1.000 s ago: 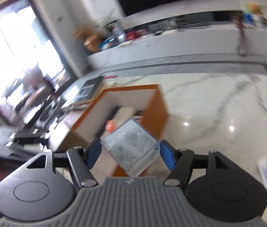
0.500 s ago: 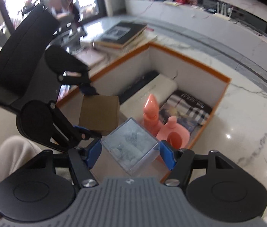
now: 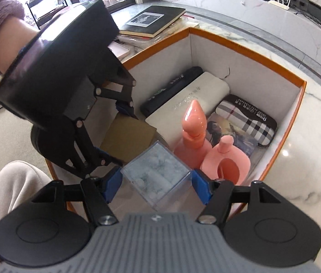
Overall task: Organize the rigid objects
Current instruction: 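Carry the brown cube and clear cube over the shoebox with both tools, then lower both cubes into the shoebox beside the pink bottles and open both tools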
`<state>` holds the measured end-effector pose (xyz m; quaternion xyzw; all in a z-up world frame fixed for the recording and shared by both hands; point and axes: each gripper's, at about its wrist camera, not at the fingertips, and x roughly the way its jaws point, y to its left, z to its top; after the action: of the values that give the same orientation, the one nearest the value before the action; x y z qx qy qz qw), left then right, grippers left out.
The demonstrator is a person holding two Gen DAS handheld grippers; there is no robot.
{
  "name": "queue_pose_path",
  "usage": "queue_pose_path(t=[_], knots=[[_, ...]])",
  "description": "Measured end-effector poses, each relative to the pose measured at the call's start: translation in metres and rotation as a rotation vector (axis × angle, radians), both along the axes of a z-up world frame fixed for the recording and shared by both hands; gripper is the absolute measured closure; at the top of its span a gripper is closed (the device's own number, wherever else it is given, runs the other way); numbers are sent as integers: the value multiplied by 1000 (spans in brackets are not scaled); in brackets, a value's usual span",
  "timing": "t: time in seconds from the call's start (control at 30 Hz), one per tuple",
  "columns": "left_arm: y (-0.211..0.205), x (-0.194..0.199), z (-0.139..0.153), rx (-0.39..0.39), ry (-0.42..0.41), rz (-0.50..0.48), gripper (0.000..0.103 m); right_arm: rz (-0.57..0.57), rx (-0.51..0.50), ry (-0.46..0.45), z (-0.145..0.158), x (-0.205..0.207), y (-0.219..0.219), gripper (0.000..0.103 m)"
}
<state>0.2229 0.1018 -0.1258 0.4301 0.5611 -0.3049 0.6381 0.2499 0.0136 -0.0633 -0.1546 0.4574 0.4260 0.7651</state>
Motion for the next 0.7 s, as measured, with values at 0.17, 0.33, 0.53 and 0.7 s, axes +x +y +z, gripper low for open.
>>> queue_pose_path(t=[0.17,0.33,0.53,0.7], knots=[[1,-6,1,25,-43,3,23,-10,-2,-6,1,-2,2,35],[5,-23,3,43,-114,-23,25,4,13,12,1,-5,8,35],[14,-32,29,-45,-188,56,30,-8,-15,18,-9,-8,23,35],[30,-45,70,-210,-256,166,30,-32,-52,28,-21,-6,33,35]])
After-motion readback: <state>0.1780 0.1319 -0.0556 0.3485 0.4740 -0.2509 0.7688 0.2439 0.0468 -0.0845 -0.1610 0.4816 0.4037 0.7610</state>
